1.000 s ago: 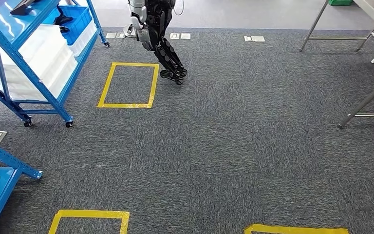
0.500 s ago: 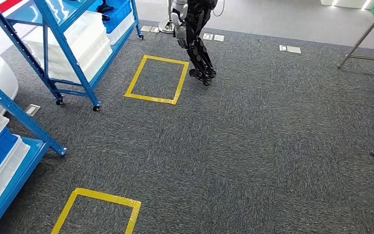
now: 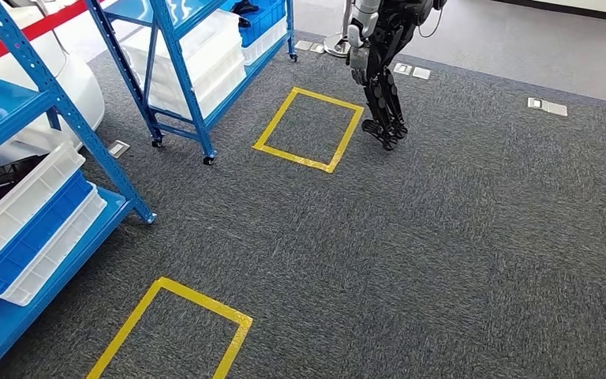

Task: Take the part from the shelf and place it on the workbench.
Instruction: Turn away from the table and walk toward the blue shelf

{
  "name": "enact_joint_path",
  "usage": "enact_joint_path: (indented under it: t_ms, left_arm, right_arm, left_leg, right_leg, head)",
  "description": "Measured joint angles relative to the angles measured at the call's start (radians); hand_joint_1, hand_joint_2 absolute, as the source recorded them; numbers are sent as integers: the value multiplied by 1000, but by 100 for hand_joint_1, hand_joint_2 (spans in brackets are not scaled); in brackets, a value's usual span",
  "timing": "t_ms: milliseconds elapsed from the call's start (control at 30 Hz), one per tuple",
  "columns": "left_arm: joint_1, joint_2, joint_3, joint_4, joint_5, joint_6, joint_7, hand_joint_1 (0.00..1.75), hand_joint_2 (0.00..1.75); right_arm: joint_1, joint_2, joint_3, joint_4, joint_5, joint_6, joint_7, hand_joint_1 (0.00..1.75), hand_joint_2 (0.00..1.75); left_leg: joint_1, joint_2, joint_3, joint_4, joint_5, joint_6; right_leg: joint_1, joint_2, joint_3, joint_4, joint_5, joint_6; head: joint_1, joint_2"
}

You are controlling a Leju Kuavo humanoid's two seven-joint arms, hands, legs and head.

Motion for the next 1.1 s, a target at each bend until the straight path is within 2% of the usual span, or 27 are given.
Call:
enact_joint_path:
  t_ms: [33,100,133,167,200,233,267,333,400,433,467,500,567,600,633,667,700,733,767,833,867,900,933,967,1000,1033,1100]
  left_arm:
    - [5,-4,3,-14,6,-31,21,0,0]
    - [9,-11,7,-40,16,-103,43,0,0]
    - [10,-15,9,-49,21,-136,47,0,0]
    - [10,-18,10,-57,26,-164,49,0,0]
    - [11,-20,12,-64,30,-187,51,0,0]
    - [12,-23,14,-70,32,-202,54,0,0]
    - [13,-25,15,-74,33,-212,55,0,0]
    - [13,-26,15,-80,33,-221,58,0,0]
    - [11,-28,15,-86,31,-222,57,0,0]
    - [10,-29,15,-88,30,-222,56,0,0]
    - [11,-30,15,-90,30,-222,56,0,0]
    - [12,-30,15,-91,29,-222,54,0,0]
    - [13,-30,15,-93,26,-222,46,0,0]
    - [13,-30,15,-93,24,-224,41,0,0]
    - [12,-30,15,-94,23,-227,36,0,0]
    - [12,-31,15,-94,22,-229,32,0,0]
    - [13,-30,15,-94,22,-232,30,0,0]
    - [13,-30,15,-94,22,-233,30,0,0]
    - [13,-30,15,-94,22,-233,30,0,0]
    - [13,-30,15,-95,22,-234,32,0,0]
    - [13,-30,15,-95,22,-235,32,0,0]
    - [13,-30,15,-95,22,-240,32,0,0]
    - [14,-29,15,-96,22,-247,31,0,0]
    - [15,-28,15,-96,22,-257,27,0,0]
    - [17,-26,15,-97,22,-270,22,0,0]
    - [18,-23,15,-97,21,-281,16,0,0]
    - [18,-17,15,-99,21,-298,7,0,0]
  right_arm:
    - [0,1,0,0,0,0,-1,0,0]
    - [3,2,0,0,2,1,-4,0,0]
    - [5,2,0,0,3,2,-6,0,0]
    - [6,2,0,0,4,3,-6,0,0]
    - [6,1,-1,0,5,3,-6,0,0]
    - [5,1,-1,0,5,4,-6,0,0]
    - [4,1,-2,0,5,3,-6,0,0]
    - [3,2,-3,0,4,0,-6,0,0]
    - [2,2,-4,0,3,-2,-6,0,0]
    - [1,1,-4,0,2,-3,-6,0,0]
    - [-3,2,-4,0,2,-6,-6,0,0]
    - [-6,2,-5,-1,2,-11,-7,0,0]
    - [-7,2,-5,-2,4,-24,-11,0,0]
    - [-5,1,-5,-2,6,-29,-13,0,0]
    - [-3,1,-5,-2,8,-32,-15,0,0]
    - [-2,1,-5,-2,8,-33,-16,0,0]
    - [-1,0,-5,-2,9,-35,-17,0,0]
    - [0,0,-6,-2,9,-36,-17,0,0]
    - [0,-1,-7,-2,10,-37,-17,0,0]
    - [1,-2,-10,-1,11,-37,-17,0,0]
    - [2,-2,-11,-1,11,-38,-17,0,0]
    - [2,-2,-12,-1,12,-38,-17,0,0]
    - [1,-1,-12,-1,13,-39,-17,0,0]
    - [-1,-1,-13,-1,14,-40,-18,0,0]
    - [-3,0,-13,-1,15,-40,-19,0,0]
    - [-3,1,-14,-1,16,-40,-19,0,0]
    - [-1,3,-14,-1,17,-41,-20,0,0]
  left_leg:
    - [0,24,-9,18,-13,-5]
    - [0,90,-55,111,-69,-13]
    - [2,110,-88,178,-103,-17]
    - [4,118,-118,238,-127,-20]
    - [6,122,-136,273,-134,-22]
    - [7,125,-134,271,-122,-23]
    - [8,133,-110,229,-95,-22]
    - [5,173,-32,93,-40,-16]
    - [-1,200,12,14,-21,-5]
    - [-5,196,14,7,-21,0]
    - [-7,182,13,4,-19,7]
    - [-5,171,15,-1,-14,13]
    - [1,148,19,-12,-4,26]
    - [4,136,19,-15,1,31]
    - [4,122,17,-15,2,34]
    - [3,107,16,-14,3,36]
    - [3,91,15,-14,3,36]
    - [4,75,16,-13,3,35]
    - [4,59,18,-13,3,34]
    - [5,29,19,-8,1,27]
    - [5,16,17,-5,-1,21]
    - [4,7,14,-2,-2,13]
    - [4,0,10,-1,-1,7]
    - [5,-8,6,-2,1,0]
    - [7,-4,3,-1,1,-5]
    - [6,14,-3,9,-7,-9]
    - [5,75,-35,81,-53,-16]
  right_leg:
    - [-1,-11,2,-2,3,-7]
    - [1,-38,2,-5,4,-17]
    - [3,-54,2,-5,2,-20]
    - [6,-69,1,-5,1,-22]
    - [7,-85,0,-5,0,-24]
    - [8,-99,-1,-5,-2,-25]
    - [8,-112,-1,-5,-4,-26]
    - [11,-134,4,-4,-9,-22]
    - [15,-152,12,-4,-16,-13]
    - [17,-162,17,-5,-18,-7]
    - [16,-172,23,-7,-19,-2]
    - [14,-168,26,-5,-21,3]
    - [10,-118,10,38,-48,6]
    - [7,-83,-16,91,-74,5]
    - [6,-59,-50,161,-103,2]
    - [5,-49,-85,229,-126,1]
    - [4,-45,-109,273,-134,5]
    - [2,-43,-116,278,-125,12]
    - [-1,-40,-102,240,-100,23]
    - [-10,-9,-47,103,-36,43]
    - [-13,6,-25,48,-15,44]
    - [-13,17,-13,19,-4,39]
    - [-11,19,-10,11,-2,31]
    - [-8,8,-9,10,0,21]
    - [-8,-1,-9,9,3,13]
    - [-8,-12,-9,8,5,7]
    - [-7,-38,-9,5,7,-7]
  head:
    - [-3,0]
    - [-12,0]
    - [-16,0]
    - [-17,0]
    - [-17,0]
    - [-17,0]
    - [-17,0]
    - [-19,0]
    - [-16,0]
    - [-14,0]
    - [-13,0]
    - [-13,0]
    - [-10,0]
    - [-8,0]
    - [-5,0]
    - [-3,0]
    - [-3,0]
    - [-2,0]
    - [-2,0]
    - [0,0]
    - [1,0]
    - [1,0]
    - [1,0]
    - [1,0]
    - [0,0]
    - [-2,0]
    - [-10,0]
